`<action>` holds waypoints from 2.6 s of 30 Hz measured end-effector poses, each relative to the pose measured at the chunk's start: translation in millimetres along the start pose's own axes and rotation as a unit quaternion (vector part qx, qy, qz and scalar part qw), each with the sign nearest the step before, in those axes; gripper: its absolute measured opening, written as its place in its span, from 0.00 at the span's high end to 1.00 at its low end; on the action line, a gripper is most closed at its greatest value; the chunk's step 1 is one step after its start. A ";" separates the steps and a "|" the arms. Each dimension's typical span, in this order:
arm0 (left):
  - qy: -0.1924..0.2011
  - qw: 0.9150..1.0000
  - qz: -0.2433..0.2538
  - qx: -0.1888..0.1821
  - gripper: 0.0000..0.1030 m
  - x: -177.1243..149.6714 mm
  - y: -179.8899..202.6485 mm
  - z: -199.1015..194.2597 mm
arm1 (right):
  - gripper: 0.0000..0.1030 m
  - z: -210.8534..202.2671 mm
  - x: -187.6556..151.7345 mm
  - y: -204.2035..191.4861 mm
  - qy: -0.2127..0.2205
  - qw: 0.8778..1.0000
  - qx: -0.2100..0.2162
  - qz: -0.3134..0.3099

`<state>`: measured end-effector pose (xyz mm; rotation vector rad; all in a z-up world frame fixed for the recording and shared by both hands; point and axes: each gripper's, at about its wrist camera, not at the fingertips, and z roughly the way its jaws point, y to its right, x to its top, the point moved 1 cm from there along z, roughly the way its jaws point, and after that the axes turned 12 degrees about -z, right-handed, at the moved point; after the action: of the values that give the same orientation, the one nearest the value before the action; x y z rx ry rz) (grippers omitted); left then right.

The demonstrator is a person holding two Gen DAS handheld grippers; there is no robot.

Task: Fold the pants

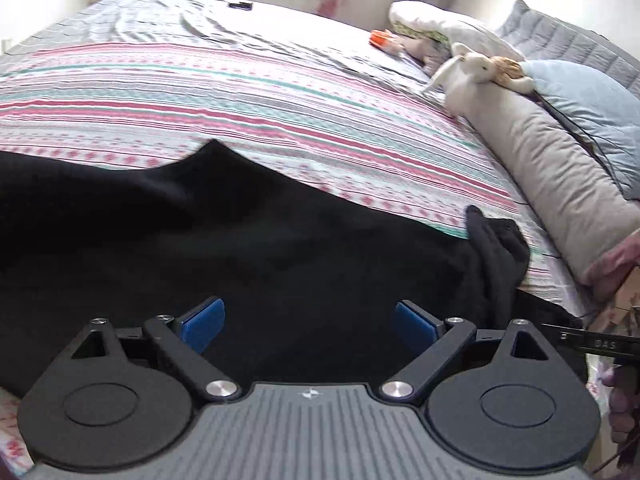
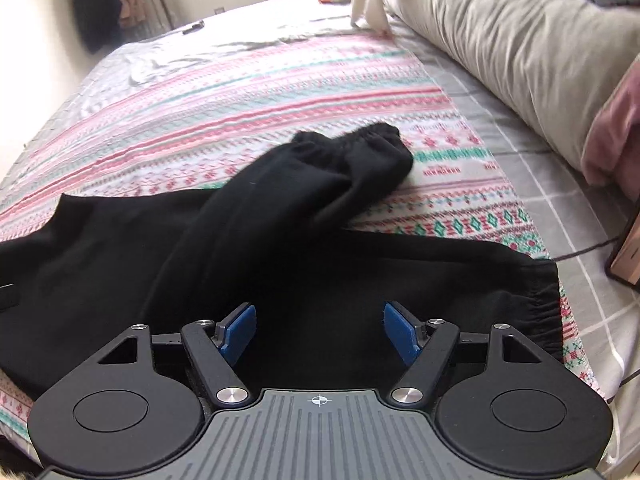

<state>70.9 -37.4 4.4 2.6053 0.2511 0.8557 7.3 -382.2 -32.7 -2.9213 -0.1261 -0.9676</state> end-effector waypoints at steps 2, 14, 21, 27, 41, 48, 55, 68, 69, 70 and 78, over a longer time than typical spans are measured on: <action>-0.016 0.999 0.014 -0.031 0.00 -2.0 19.1 22.1 | 0.30 2.8 2.1 11.0 -0.005 1.000 -0.001 0.005; -0.027 0.984 0.081 -0.157 0.17 6.4 120.1 127.2 | 0.26 13.4 18.4 73.8 -0.007 0.998 -0.008 0.064; -0.035 0.970 0.079 -0.227 0.82 -9.0 136.8 118.8 | 0.26 2.8 23.7 92.1 0.027 0.996 -0.002 0.088; -0.055 0.928 0.157 -0.335 0.84 -52.2 179.4 82.0 | 0.26 -15.3 22.6 112.3 0.065 0.989 0.010 0.130; -0.092 0.908 0.292 -0.285 0.58 -157.8 186.7 95.0 | 0.26 5.7 -0.2 148.6 0.021 0.963 0.101 0.250; -0.043 0.900 0.344 -0.265 0.35 -164.6 185.4 82.9 | 0.26 -2.0 -6.9 160.5 0.045 0.939 0.170 0.296; -0.039 0.909 0.336 -0.241 0.29 -163.8 177.1 87.4 | 0.29 -1.0 -1.3 150.8 0.028 0.952 0.130 0.276; 0.092 0.905 0.399 -0.113 0.28 -147.8 136.7 52.3 | 0.85 -68.4 42.2 143.2 0.168 0.937 0.140 0.272; 0.096 0.910 0.394 -0.089 0.44 -140.5 131.6 52.2 | 0.85 -72.2 50.2 138.2 0.178 0.936 0.143 0.266; 0.096 0.914 0.388 -0.067 0.68 -132.3 126.0 53.2 | 0.85 -74.4 56.7 133.7 0.185 0.936 0.145 0.262; 0.191 0.938 0.288 -0.040 0.83 -67.0 92.1 -8.7 | 0.86 -85.1 74.8 114.7 0.214 0.930 0.176 0.240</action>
<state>16.7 -137.5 13.2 2.4363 -0.4644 1.5330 27.8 -499.2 76.4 -2.1963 0.3766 -1.2892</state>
